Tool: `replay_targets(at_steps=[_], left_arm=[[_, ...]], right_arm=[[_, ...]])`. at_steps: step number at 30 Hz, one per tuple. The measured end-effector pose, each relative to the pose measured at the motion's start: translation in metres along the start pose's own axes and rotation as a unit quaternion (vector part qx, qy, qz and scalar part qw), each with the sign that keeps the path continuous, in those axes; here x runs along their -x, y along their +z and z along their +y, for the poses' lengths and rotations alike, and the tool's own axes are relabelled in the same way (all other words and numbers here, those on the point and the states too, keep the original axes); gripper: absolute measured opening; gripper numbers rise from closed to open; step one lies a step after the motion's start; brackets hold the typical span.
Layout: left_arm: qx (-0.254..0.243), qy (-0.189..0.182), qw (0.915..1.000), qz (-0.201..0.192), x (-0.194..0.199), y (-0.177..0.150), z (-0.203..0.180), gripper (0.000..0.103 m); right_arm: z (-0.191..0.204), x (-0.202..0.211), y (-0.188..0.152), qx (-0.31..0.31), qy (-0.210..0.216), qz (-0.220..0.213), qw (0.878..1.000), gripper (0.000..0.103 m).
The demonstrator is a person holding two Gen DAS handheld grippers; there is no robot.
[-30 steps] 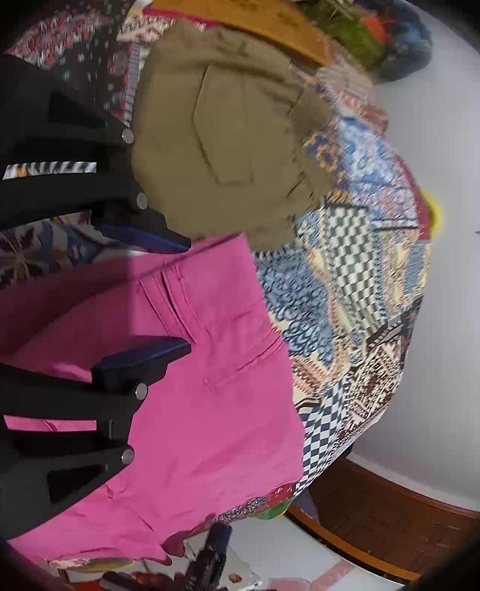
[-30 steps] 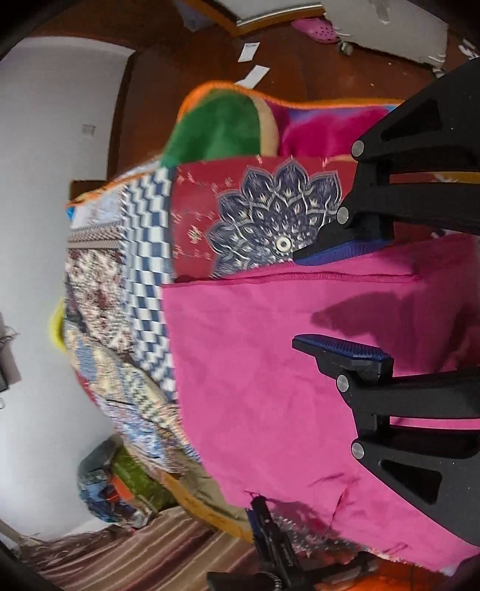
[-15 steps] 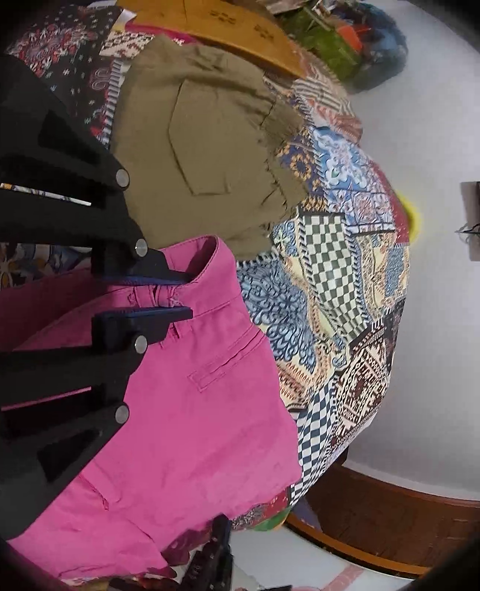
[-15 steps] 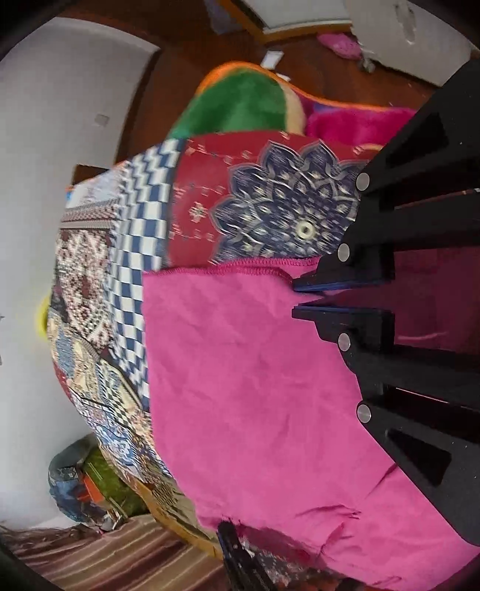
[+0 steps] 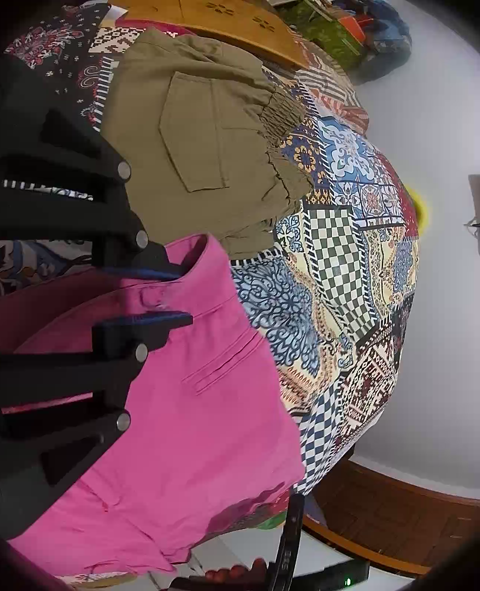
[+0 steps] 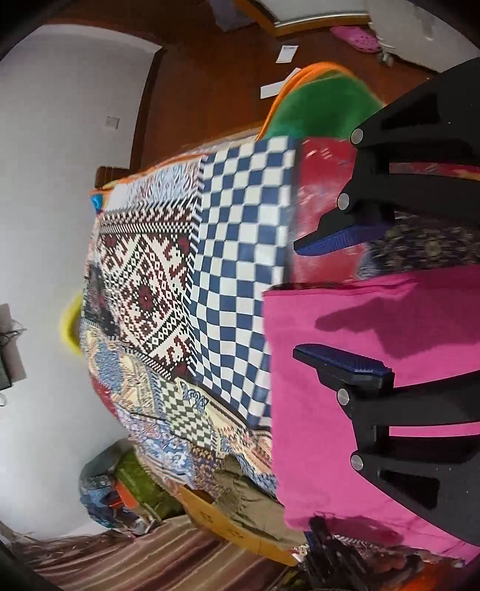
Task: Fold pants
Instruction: 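Grasp the hem with the left gripper while the right gripper grasps the other hem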
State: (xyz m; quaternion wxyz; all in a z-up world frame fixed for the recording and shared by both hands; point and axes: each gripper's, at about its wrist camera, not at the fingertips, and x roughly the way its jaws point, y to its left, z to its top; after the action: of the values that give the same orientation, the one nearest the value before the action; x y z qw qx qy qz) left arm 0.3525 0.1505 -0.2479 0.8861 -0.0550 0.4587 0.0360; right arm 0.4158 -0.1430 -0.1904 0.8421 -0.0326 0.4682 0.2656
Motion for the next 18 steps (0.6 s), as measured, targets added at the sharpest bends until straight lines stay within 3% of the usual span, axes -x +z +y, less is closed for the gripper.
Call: replay_targets(at_steps=[5,7,10,12,18], left_arm=[[0.020,-0.019,0.9996,0.007,-0.007,0.008,0.010,0.025],[0.023,-0.029,0.9992,0.012,-0.011,0.009,0.011,0.025],[0.019,-0.033,0.9992,0.015,-0.015,0.010,0.009,0.025],[0.016,-0.032,0.9993,0.011,-0.015,0.011,0.008,0.024],[0.008,-0.015,0.9998,-0.005,-0.007,0.015,0.005,0.006]], right_arm=[[-0.001,-0.028,0.004,-0.011,0.021,0.044,0.999,0.043],[0.003,-0.032,0.000,-0.004,0.028,0.046,0.999,0.037],[0.011,-0.036,-0.003,0.012,0.039,0.054,0.998,0.011],[0.016,-0.035,-0.002,0.023,0.034,0.046,0.998,0.009],[0.020,-0.019,-0.003,0.031,0.029,0.007,0.999,0.005]])
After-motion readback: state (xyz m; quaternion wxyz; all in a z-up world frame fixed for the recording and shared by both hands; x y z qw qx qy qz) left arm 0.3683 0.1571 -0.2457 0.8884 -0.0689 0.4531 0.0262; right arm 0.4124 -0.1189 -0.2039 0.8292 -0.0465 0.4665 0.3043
